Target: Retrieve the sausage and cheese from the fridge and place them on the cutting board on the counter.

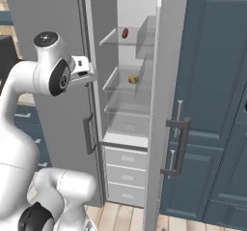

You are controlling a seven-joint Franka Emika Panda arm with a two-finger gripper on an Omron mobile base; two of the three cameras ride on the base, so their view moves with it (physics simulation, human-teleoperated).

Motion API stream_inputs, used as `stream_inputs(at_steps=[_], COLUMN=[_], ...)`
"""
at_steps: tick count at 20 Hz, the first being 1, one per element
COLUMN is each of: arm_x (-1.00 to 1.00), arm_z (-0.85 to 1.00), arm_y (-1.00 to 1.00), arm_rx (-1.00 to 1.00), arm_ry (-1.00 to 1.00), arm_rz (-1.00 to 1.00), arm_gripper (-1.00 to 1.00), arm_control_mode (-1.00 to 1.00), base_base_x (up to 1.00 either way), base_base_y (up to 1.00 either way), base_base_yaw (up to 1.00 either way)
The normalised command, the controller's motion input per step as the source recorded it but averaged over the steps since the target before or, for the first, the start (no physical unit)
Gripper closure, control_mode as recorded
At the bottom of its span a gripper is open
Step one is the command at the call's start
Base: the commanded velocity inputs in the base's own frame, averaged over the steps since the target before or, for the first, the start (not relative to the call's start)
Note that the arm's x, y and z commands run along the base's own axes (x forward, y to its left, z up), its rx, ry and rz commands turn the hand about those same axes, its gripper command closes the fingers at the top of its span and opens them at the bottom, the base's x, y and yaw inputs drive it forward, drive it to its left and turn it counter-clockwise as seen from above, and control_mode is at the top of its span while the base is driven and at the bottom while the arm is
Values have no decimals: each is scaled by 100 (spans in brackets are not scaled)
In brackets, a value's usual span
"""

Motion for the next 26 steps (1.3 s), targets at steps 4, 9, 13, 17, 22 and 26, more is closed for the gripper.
stream_inputs(at_steps=[4,9,13,17,22,26], arm_x=[0,0,0,0,0,0], arm_z=[0,0,0,0,0,0], arm_y=[0,0,0,0,0,0], arm_rx=[0,0,0,0,0,0], arm_ry=[0,0,0,0,0,0], arm_rz=[0,0,0,0,0,0], arm_gripper=[-100,-100,-100,-100,-100,-100], arm_control_mode=[100,100,100,100,100,100], base_base_x=[-2,-6,11,1,82,77], base_base_y=[-41,-26,85,79,4,-11], base_base_yaw=[-40,-66,-4,22,13,5])
